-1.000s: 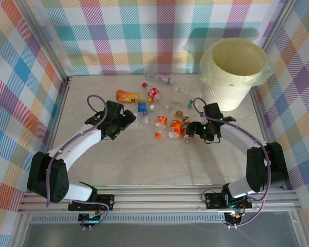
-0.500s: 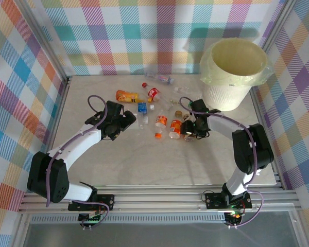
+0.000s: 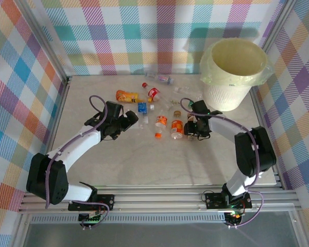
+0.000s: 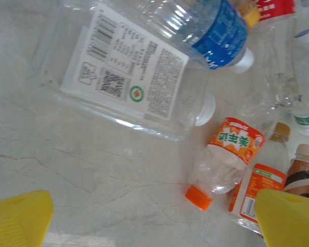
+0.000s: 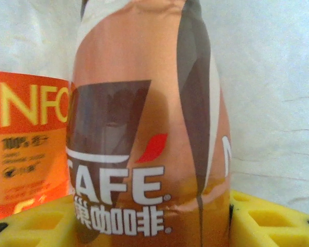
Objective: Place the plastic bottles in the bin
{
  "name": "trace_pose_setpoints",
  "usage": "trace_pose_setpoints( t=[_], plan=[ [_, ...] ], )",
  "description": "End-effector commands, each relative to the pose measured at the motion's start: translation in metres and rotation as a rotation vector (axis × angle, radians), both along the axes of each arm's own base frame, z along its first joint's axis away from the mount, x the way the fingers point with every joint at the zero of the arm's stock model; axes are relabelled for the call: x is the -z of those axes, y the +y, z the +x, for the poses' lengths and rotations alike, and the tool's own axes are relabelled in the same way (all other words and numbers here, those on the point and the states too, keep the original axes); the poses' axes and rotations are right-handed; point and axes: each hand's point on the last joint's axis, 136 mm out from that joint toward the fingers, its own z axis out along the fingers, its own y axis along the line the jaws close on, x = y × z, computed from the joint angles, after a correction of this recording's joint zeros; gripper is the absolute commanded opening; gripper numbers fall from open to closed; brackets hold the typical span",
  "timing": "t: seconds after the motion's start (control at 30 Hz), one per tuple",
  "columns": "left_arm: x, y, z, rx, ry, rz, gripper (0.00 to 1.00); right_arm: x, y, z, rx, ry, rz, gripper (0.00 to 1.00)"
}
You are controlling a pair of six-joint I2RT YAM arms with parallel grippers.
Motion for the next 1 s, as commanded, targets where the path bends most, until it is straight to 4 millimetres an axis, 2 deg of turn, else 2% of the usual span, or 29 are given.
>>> trace_pose_setpoints(
  t=[0.0,0.13,0.33,0.47,0.53,0.7,0.83,0.97],
  plan=[
    [-0.018,-0.015,0.003,0.072,-0.083,-0.037,1.00,-0.043,-0.005,0.005,-0.006,-0.146,-0.005,0.46],
    [-0.022,-0.026,0.004,0.101,-0.109,-0.045,1.00,-0.096,-0.003,0.011,-0.009,-0.292,0.049,0.43],
    [-0.030,-0.042,0.009,0.125,-0.152,-0.065,1.00,-0.181,0.013,0.026,-0.012,-0.490,0.227,0.41],
    [-0.026,-0.044,0.007,0.108,-0.139,-0.058,1.00,-0.231,0.011,0.043,-0.007,-0.610,0.305,0.41],
    [-0.023,-0.045,0.005,0.104,-0.131,-0.058,1.00,-0.253,0.004,0.054,0.009,-0.664,0.338,0.40],
    [-0.020,-0.045,0.001,0.101,-0.120,-0.058,1.00,-0.299,-0.019,0.080,0.044,-0.743,0.394,0.40],
    [-0.023,-0.045,-0.002,0.109,-0.141,-0.064,1.00,-0.321,-0.036,0.096,0.071,-0.756,0.408,0.40],
    [-0.030,-0.051,-0.006,0.169,-0.176,-0.081,1.00,-0.336,-0.063,0.117,0.111,-0.780,0.407,0.40]
  ],
)
